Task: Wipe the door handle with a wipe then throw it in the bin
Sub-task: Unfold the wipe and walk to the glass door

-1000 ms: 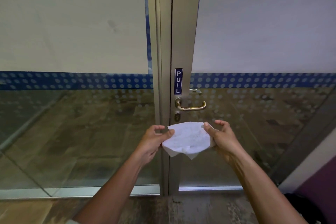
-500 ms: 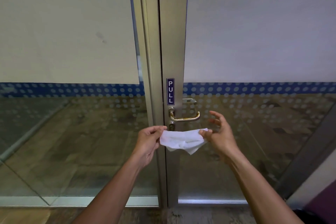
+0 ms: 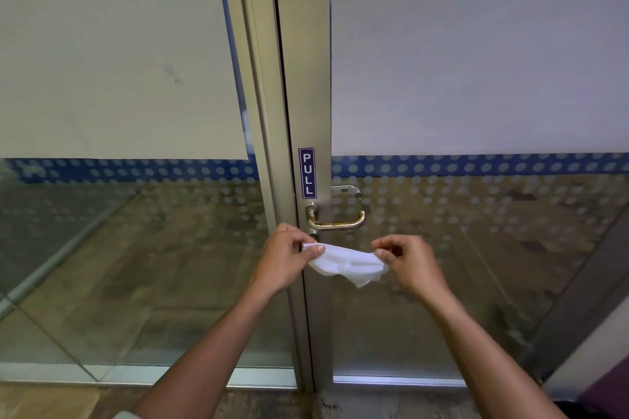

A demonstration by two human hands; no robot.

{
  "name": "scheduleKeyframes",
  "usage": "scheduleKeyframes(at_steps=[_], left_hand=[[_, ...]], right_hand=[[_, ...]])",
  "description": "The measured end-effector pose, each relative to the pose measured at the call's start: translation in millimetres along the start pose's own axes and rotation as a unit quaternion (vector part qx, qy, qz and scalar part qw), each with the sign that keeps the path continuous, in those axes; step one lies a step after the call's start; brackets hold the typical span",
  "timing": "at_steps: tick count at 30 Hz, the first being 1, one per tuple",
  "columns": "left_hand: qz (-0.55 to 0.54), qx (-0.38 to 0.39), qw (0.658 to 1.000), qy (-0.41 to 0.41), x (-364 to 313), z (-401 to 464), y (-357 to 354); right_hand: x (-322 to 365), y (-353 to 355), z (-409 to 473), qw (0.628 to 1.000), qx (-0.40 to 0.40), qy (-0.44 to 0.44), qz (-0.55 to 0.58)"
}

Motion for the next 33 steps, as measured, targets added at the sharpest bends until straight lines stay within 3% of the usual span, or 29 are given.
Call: scheduleKeyframes(at_steps=[6, 9, 12, 15, 24, 28, 33], left_hand=[[0.018, 0.08, 0.997, -0.013, -4, 7, -7], [0.06, 0.108, 0.991, -0.044, -8, 14, -6], [0.063, 0.141, 0.986, -0.069, -8, 21, -5], [0.048, 0.187, 0.975, -0.11, -5, 29, 0], [0.034, 0.237, 0.959, -0.151, 14, 69, 25], [0.044, 0.227, 0.962, -0.143, 29, 86, 25], [0.051, 0.2, 0.969, -0.135, 43, 110, 19]], right_hand=[[-1, -12, -1, 0.993, 0.077, 0.041, -0.08], [9, -26, -1, 0.988, 0.141, 0.056, 0.005], [23, -50, -3, 0.965, 0.221, 0.017, 0.139], [32, -70, -3, 0.943, 0.241, -0.017, 0.228], [29, -108, -3, 0.941, 0.185, -0.09, 0.267], [27, -124, -2, 0.932, 0.079, -0.142, 0.324], [22, -133, -6, 0.891, -0.035, -0.218, 0.397]])
Point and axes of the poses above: each hand's wrist, its own z-axis towards the middle knuckle, its own y-axis out of the back of the hand, x = y × z, the point moved 4 cm from there along z, towards the middle knuckle, and after that the axes turned 7 degrees about z, right-handed, at the moved point
